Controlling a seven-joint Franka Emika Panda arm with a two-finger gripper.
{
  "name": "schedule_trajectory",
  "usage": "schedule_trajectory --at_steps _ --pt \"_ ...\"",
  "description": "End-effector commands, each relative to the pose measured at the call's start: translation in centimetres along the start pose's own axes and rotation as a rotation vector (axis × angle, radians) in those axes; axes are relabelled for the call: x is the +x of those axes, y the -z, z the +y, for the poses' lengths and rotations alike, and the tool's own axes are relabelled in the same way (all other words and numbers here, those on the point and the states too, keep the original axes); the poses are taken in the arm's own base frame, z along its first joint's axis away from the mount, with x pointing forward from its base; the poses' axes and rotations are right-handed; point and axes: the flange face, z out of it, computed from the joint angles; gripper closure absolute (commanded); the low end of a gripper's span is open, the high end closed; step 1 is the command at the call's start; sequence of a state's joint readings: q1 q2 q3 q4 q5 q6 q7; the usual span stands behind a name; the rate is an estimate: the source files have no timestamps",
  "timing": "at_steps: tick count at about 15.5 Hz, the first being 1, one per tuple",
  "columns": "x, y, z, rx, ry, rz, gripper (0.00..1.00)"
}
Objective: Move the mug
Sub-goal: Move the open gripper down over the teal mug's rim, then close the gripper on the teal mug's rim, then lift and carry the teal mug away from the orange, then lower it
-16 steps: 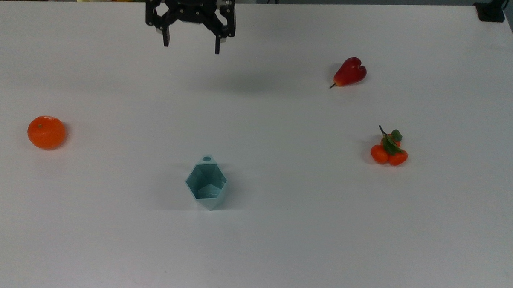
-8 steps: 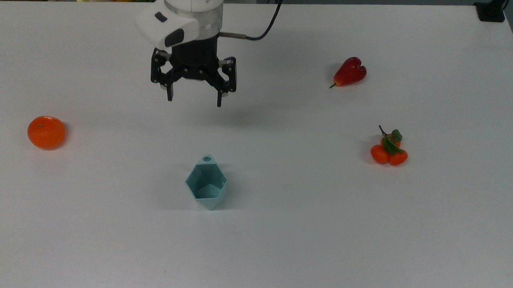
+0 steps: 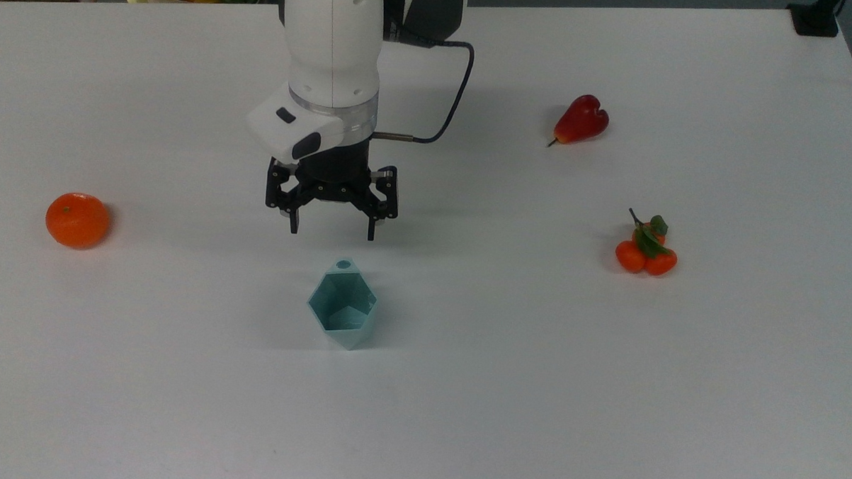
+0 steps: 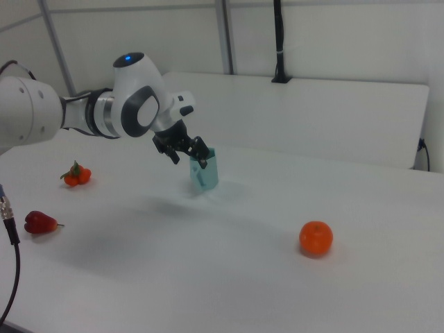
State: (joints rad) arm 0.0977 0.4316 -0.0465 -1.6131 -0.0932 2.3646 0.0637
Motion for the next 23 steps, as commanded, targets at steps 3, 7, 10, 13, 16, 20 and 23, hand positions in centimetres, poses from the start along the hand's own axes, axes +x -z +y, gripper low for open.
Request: schedule_trajectory --at_steps 3,7,10,13,16,20,23 --pt "0.1 -3.6 -0.9 0.001 0.031 0.017 0.04" --pt "-0.1 -5.7 -2.6 0.015 0.032 0.035 0.12" --pt "0.0 -6.5 -2.9 0.017 0.007 0.069 0.33" --pt "-0.1 -6.5 -2.9 0.015 0.017 0.066 0.62" --pt "-0.5 -6.6 -3.0 0.006 0.031 0.053 0.79" --pt "-0.3 -5.4 -2.8 0.006 0.024 0.063 0.88" --pt "-0.5 -3.2 -2.5 0.003 0.017 0.040 0.89"
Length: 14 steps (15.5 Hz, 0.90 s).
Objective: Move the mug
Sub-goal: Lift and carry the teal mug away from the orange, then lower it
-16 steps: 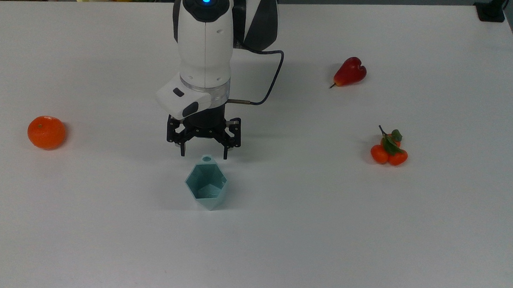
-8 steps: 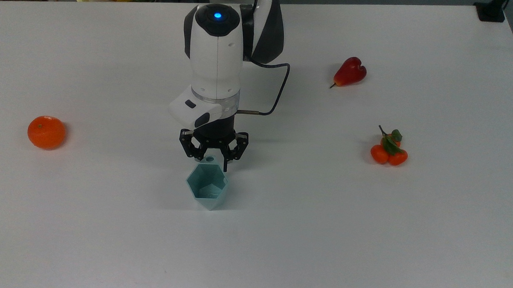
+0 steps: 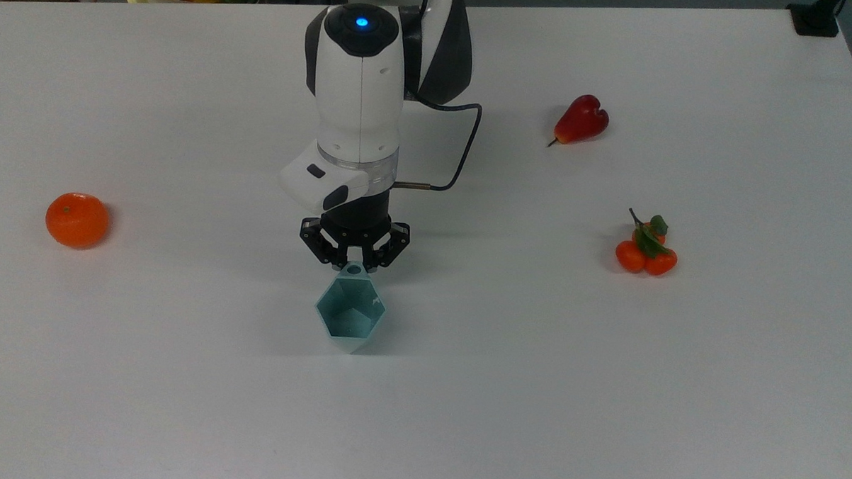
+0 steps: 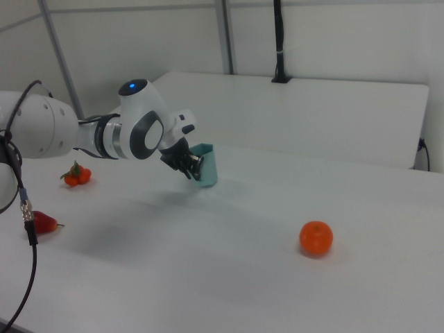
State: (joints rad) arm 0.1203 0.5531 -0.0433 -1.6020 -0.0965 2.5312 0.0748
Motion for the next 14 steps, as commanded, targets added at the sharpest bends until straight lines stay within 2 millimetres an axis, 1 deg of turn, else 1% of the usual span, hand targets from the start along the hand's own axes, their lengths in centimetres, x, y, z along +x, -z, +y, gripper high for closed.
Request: schedule_trajectory --at_steps 1,3,4,7,9,10,12,14 --pt "-0.8 4.0 0.3 -0.014 -0.009 -0.021 0.89" --pt "-2.3 6.5 0.9 -0.013 -0.017 -0.024 0.89" --pt "-3.5 7.7 0.9 -0.011 -0.017 -0.034 0.89" --pt "-7.7 10.8 1.2 -0.007 -0.024 -0.078 0.89" --pt "-10.8 12.4 1.5 -0.008 -0.027 -0.130 0.89" --pt "-12.4 13.0 1.7 -0.006 -0.030 -0.154 0.89" --pt "-15.2 13.0 1.8 -0.006 -0.030 -0.188 0.89" --pt "-17.7 11.9 1.6 -0.003 -0.028 -0.231 0.89"
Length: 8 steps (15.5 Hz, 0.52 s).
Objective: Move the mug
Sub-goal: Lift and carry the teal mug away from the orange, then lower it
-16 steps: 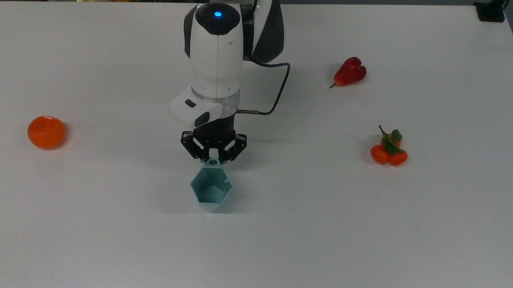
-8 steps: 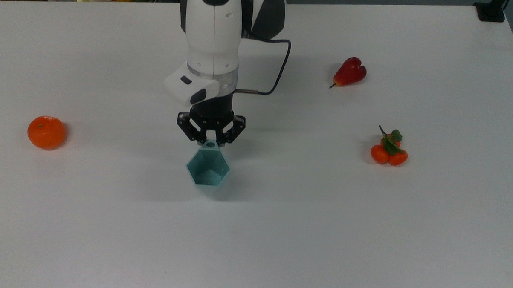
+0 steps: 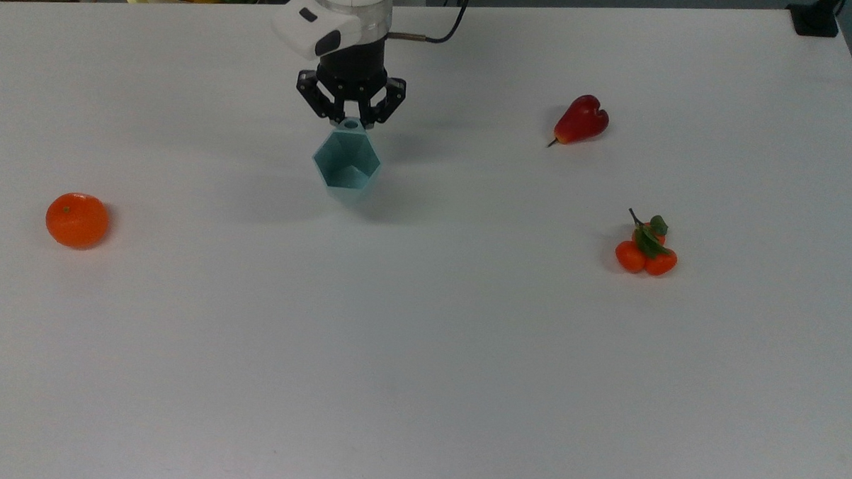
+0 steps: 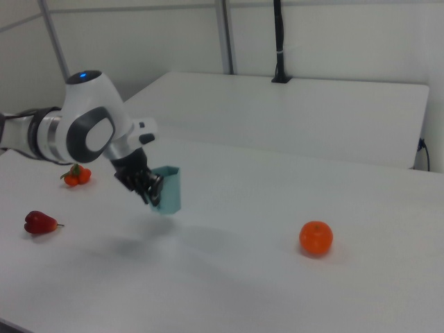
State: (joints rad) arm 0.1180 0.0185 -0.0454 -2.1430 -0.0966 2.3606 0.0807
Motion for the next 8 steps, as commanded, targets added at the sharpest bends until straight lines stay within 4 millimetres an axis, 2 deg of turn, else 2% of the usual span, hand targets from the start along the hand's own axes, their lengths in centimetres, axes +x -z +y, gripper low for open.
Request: schedule_trajectory --at_steps 1,4,8 --pt "-5.36 -1.43 0.18 -0.009 -0.006 -0.063 0.89" --pt "-5.47 -1.59 1.04 -0.012 -0.035 -0.070 0.86" --pt "-5.87 -2.36 0.88 -0.016 -0.030 -0.111 0.82"
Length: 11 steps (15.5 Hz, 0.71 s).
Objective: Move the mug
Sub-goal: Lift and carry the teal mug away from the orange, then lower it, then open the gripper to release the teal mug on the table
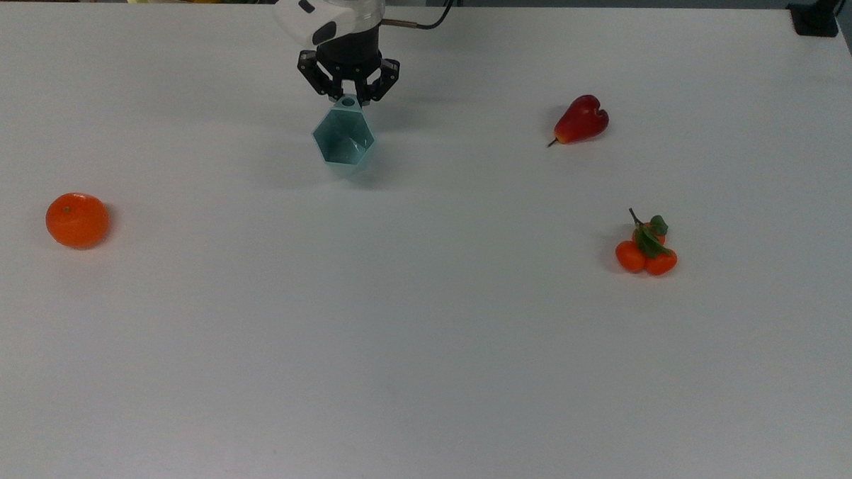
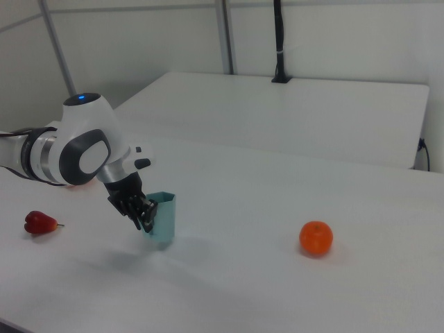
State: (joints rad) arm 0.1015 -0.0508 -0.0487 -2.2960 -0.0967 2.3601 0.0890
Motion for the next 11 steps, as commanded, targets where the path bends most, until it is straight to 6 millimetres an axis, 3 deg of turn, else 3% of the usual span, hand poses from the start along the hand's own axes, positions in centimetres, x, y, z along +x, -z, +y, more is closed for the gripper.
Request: schedule_trajectory --at_steps 1,3,4,6,7,8,9,10,11 --pt "-1.1 -0.2 -0.1 -0.015 -0.007 -0.046 0.71" --pt "-1.1 -0.2 0.1 -0.017 -0.011 -0.055 0.56" --pt "-1.2 -0.1 0.1 -0.019 -0.011 -0.067 0.39" --pt "-1.4 -0.1 0.2 -0.022 -0.009 -0.084 0.34" --pt "-1.4 0.2 0.1 -0.024 -0.007 -0.097 0.26" --pt "-1.0 1.1 0.2 -0.027 -0.005 -0.110 0.18" --pt "-0.4 2.3 0.3 -0.031 0.000 -0.129 0.18" --pt "0.3 3.9 0.7 -0.036 0.000 -0.147 0.16" --pt "1.3 5.8 0.9 -0.039 0.011 -0.159 0.07"
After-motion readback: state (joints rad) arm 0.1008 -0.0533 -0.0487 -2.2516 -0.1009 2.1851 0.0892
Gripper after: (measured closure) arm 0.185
